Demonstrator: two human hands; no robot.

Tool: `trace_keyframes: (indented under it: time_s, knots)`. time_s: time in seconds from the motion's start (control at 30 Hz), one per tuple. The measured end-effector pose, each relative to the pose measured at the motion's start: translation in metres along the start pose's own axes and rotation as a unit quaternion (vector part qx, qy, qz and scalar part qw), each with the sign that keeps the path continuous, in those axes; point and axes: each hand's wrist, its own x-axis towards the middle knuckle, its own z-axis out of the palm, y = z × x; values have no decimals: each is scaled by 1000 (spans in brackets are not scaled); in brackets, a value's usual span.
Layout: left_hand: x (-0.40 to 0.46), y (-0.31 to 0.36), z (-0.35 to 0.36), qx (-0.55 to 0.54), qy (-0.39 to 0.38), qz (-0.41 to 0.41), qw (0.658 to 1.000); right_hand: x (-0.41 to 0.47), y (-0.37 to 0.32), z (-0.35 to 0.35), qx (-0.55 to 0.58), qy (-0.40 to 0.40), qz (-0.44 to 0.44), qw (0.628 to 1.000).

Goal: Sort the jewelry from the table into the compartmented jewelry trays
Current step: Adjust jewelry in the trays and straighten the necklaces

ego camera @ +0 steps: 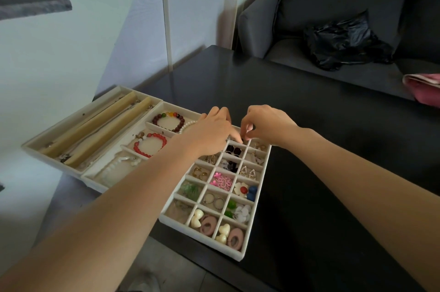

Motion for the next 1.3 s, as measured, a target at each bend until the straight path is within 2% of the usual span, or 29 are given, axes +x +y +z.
trace_keyframes:
  time_s: [0.33,0.6,0.73,0.97,1.03,1.2,1.3]
  knots:
    - [-2,1,0,-3,-1,0,1000,6,-11,5,-77,-14,2,997]
    - [-2,5,1,-22,14,-17,1000,7,-13,9,-99,10,10,995]
    - [-7,5,1,-31,41,-36,998,1,-10,7,-69,13,26,997]
    - [-17,-4,2,-44,131,-94,986,-15,1,11,40,115,75,990]
    - [-20,-3,4,-60,125,-97,986,-18,2,14,52,111,80,989]
    - [-28,-6,6,-56,70,-104,991,-16,4,20,113,30,133,984]
    - [-33,-7,4,-60,42,-109,991,-14,4,28,124,24,155,980]
